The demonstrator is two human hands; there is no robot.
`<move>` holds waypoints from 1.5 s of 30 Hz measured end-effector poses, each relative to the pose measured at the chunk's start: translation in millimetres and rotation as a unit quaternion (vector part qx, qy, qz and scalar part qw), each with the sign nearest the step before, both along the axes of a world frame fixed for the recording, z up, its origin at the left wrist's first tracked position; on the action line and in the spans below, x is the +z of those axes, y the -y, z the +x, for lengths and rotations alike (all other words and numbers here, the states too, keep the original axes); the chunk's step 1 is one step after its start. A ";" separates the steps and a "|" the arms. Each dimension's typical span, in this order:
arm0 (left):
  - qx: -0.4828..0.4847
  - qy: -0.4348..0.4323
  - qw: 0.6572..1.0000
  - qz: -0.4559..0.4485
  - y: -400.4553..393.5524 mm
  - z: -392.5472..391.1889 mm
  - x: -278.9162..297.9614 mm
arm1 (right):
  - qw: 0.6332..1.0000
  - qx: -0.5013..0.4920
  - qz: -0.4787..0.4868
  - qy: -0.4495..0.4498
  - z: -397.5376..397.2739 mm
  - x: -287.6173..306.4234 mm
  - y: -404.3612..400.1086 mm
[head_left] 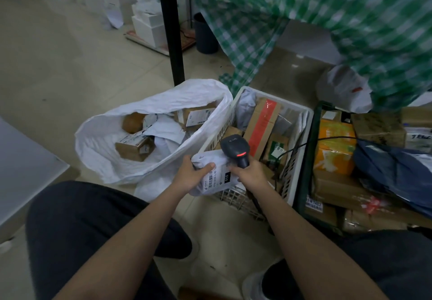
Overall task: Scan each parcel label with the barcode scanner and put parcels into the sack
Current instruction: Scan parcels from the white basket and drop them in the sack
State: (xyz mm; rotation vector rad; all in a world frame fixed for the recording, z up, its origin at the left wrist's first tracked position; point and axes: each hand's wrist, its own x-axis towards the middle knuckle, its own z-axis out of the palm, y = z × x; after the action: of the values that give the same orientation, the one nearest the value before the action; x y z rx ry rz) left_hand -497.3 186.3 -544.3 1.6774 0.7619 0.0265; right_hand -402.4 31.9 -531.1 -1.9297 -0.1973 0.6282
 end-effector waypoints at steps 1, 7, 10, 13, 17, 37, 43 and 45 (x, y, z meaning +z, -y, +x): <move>0.016 -0.003 1.000 0.002 -2.3 0.7 -0.7 | 1.000 -0.015 0.005 0.006 1.9 -0.7 1.5; -0.051 -0.026 0.998 -0.020 -22.7 13.0 5.1 | 0.998 -0.055 0.009 0.043 23.4 -6.4 17.4; -0.109 -0.055 0.992 -0.012 -27.7 22.0 4.5 | 0.999 -0.032 0.024 -0.028 31.8 -5.7 17.7; -0.067 -0.047 0.995 -0.057 -22.5 30.5 6.5 | 0.997 -0.032 0.032 -0.060 23.7 -14.8 10.0; -0.055 -0.108 0.989 -0.082 -36.3 16.7 -1.4 | 0.997 -0.070 -0.036 -0.017 14.3 -31.6 2.6; 0.169 0.078 0.980 -0.068 -37.7 8.7 1.8 | 0.998 0.016 -0.022 0.052 27.3 13.3 15.7; 0.146 0.080 0.982 -0.094 -35.8 24.7 11.5 | 0.989 0.146 -0.009 0.026 18.8 47.6 39.9; 0.139 0.080 0.984 -0.080 -33.8 26.3 14.3 | 0.987 0.150 -0.030 0.037 13.7 51.6 42.8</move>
State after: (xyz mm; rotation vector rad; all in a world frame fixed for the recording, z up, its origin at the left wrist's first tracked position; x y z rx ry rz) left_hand -471.0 220.1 -530.0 1.3892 0.8475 0.2867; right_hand -388.7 -10.9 -479.5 -2.0000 -0.5286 0.7687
